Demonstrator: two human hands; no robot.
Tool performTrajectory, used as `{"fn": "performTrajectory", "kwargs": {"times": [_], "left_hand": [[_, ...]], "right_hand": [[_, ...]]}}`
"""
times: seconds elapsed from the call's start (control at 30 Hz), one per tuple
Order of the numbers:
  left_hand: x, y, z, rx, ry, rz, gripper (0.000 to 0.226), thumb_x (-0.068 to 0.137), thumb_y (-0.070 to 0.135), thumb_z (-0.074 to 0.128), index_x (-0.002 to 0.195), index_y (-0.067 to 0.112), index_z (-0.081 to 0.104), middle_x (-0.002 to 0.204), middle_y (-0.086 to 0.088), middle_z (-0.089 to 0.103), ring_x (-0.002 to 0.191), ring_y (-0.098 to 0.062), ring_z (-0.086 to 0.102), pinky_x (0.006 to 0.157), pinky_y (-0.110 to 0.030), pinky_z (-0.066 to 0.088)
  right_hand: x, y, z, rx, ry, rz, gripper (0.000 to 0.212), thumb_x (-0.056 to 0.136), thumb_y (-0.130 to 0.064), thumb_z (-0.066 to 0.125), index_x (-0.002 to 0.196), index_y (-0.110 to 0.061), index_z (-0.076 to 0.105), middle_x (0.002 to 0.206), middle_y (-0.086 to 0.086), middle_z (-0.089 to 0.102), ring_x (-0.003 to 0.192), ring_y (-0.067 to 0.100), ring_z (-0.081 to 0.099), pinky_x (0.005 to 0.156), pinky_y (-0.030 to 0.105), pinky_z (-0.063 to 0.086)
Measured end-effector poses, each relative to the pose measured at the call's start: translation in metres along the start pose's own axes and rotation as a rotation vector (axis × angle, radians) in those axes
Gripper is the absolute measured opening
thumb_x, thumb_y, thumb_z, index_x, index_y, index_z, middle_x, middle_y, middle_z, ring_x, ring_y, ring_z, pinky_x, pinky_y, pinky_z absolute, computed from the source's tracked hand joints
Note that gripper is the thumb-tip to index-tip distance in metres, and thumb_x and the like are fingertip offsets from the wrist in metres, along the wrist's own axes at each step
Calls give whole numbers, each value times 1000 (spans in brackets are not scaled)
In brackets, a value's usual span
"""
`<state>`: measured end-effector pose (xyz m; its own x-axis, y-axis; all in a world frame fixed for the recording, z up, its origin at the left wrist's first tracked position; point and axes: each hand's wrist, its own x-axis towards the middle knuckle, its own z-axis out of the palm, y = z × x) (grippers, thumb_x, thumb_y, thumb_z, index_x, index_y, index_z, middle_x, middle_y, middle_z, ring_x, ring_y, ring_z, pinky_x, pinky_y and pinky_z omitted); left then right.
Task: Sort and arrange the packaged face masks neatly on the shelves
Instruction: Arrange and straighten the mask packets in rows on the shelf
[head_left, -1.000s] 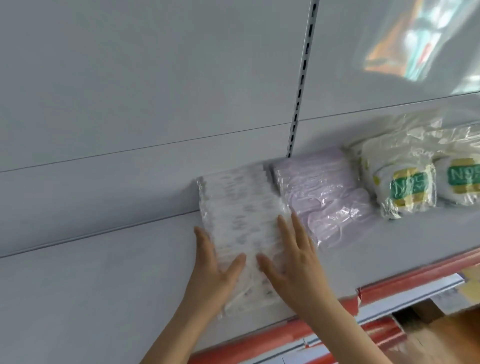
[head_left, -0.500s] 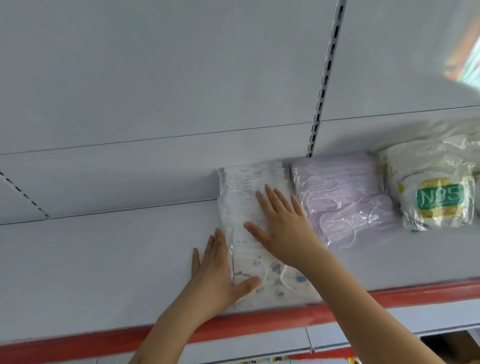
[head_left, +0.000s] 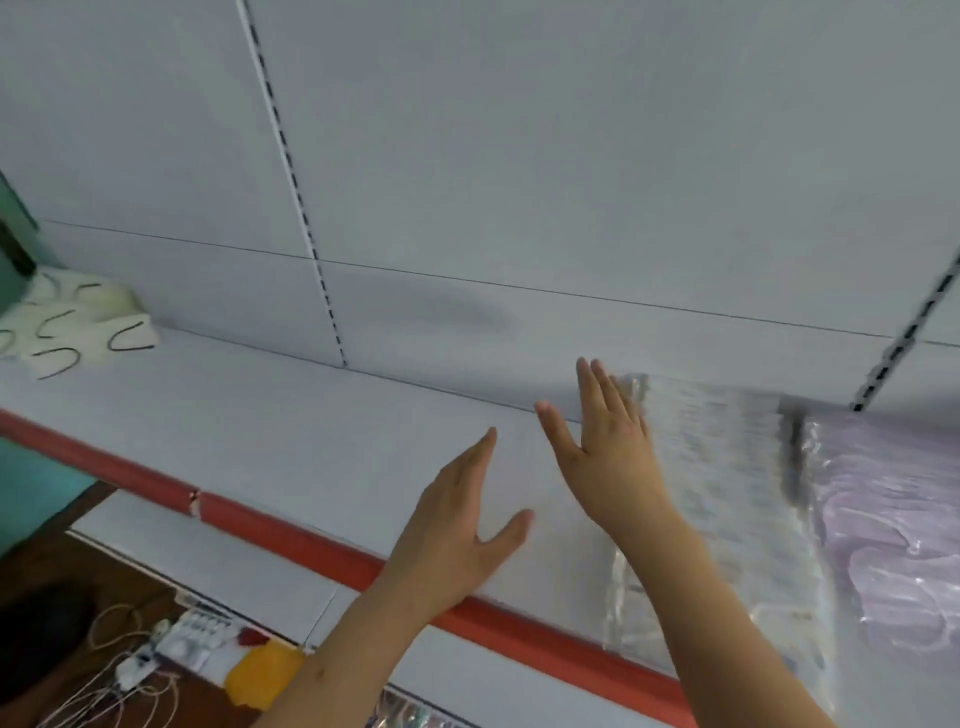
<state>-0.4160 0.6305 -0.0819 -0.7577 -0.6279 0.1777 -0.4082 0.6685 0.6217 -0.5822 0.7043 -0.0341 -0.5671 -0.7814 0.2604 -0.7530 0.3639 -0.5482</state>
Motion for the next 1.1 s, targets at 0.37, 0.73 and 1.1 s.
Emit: {"fn": "performTrajectory", "kwargs": {"times": [0.37, 0.73, 1.1], "left_hand": [[-75, -216, -193, -54, 312, -205, 73, 95, 61, 52, 156, 47, 14, 161, 26, 21, 145, 6, 19, 116, -20, 23], [-97, -418, -372, -198, 433, -399, 62, 97, 50, 59, 152, 38, 33, 151, 20, 42, 136, 0, 41, 112, -19, 36], [48, -613, -475, -380, 393, -649, 75, 91, 37, 72, 152, 14, 35, 141, -4, 54, 127, -18, 55, 102, -28, 45]], "right_hand": [[46, -283, 182, 381, -97, -247, 72, 96, -63, 35, 157, -25, 23, 161, -6, 29, 149, 13, 24, 117, 30, 21], [137, -481, 341, 400, -233, -189, 56, 99, -41, 54, 149, -21, 38, 143, -2, 52, 125, 17, 55, 102, 33, 43], [321, -516, 509, 352, -415, 257, 87, 88, -31, 74, 152, -1, 25, 146, 16, 49, 135, 31, 46, 107, 39, 36]]}}
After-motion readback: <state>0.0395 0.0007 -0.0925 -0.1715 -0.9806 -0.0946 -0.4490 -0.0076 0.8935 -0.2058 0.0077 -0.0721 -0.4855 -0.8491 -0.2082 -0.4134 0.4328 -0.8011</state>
